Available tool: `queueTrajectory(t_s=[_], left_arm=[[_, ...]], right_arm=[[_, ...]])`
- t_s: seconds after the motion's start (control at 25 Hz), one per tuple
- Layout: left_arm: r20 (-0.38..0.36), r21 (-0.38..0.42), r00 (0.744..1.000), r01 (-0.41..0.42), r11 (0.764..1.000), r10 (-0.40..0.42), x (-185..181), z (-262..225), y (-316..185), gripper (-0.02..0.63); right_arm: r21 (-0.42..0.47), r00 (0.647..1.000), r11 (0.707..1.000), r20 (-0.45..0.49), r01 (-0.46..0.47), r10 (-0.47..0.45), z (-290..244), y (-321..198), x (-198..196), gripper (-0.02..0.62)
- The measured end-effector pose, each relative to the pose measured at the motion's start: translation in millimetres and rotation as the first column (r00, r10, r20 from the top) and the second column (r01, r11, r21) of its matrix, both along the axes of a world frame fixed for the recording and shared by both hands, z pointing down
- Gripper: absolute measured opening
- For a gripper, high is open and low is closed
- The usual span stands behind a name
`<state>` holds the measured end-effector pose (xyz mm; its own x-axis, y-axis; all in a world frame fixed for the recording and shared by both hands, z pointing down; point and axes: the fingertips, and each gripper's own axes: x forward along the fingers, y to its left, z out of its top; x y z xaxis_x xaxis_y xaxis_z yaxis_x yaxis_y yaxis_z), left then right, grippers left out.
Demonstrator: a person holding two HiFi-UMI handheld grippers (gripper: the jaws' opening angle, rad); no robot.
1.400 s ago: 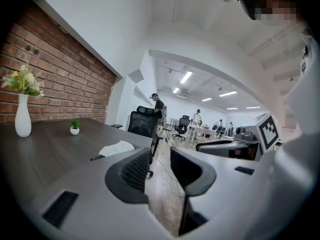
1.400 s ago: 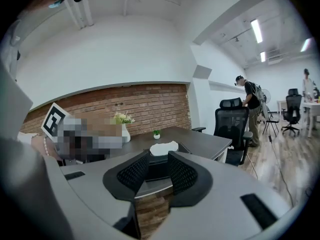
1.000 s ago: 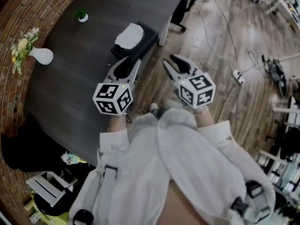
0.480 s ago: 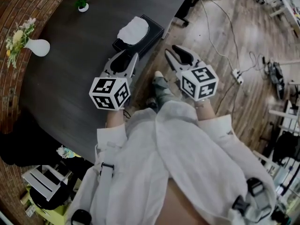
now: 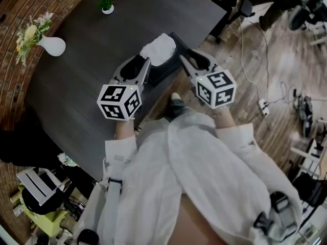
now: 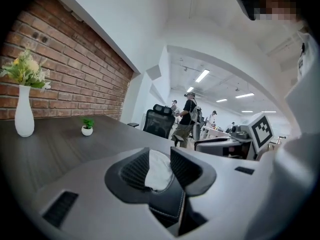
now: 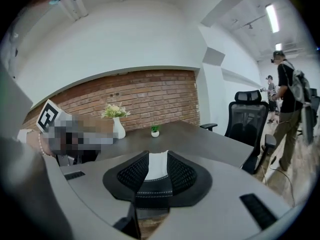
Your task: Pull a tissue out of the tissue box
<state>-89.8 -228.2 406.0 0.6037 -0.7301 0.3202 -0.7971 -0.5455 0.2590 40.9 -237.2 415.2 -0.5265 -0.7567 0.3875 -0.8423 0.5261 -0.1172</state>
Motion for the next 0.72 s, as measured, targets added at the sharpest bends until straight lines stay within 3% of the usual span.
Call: queueTrajectory(t_s=[0.36,0.72], left_arm=[[0.026,0.007,0.994,0.103,0.995,-0.103,3.1,-4.8,-50.6,0.114],[0.041,0.015,0.973,0.227,0.974,-0.227,6.3,-2.0,-81.6,0.114]], right_arm=[[0.003,0.991,0.991,-0.014,0.137,-0.137,-6.9,-66.3,-3.4,0.098],[0.005,0.964,0.964,-0.021,0.265,-0.265,-5.4,-103.7,-2.0,0.098]])
